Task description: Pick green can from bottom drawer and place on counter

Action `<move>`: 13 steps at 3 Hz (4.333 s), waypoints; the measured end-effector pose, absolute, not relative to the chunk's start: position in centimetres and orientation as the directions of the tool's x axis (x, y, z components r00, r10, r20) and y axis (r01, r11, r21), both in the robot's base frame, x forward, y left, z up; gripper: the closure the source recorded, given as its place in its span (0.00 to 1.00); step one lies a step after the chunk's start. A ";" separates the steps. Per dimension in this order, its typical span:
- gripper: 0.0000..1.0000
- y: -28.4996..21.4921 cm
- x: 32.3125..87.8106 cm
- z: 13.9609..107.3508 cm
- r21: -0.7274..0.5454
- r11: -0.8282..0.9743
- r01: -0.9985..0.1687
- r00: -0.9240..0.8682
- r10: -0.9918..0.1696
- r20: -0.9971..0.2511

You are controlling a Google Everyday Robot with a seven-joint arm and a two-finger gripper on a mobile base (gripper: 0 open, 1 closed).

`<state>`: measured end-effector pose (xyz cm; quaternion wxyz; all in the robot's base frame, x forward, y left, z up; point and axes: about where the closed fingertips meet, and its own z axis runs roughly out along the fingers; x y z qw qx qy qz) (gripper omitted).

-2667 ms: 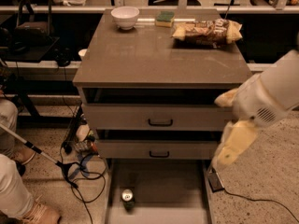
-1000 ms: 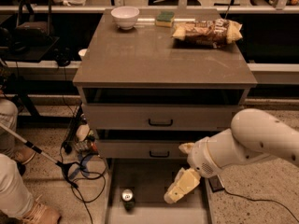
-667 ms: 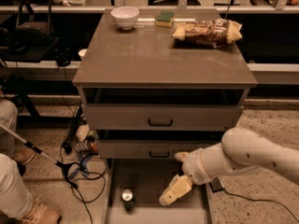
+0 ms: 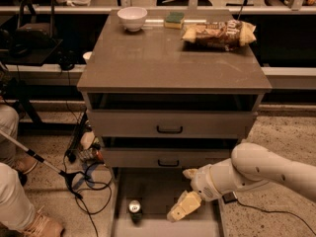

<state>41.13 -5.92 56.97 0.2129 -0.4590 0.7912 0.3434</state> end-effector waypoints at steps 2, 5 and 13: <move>0.00 -6.9 45.2 48.3 0.237 0.428 -0.872 -0.457 -0.541 -0.706; 0.00 -4.9 48.2 39.2 0.131 0.420 -0.898 -0.361 -0.534 -0.764; 0.00 7.7 50.6 22.3 -0.008 0.241 -0.970 -0.079 -0.351 -0.933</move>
Offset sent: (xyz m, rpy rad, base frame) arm 0.0786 -0.0195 -0.1680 0.0148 -0.2411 -0.1762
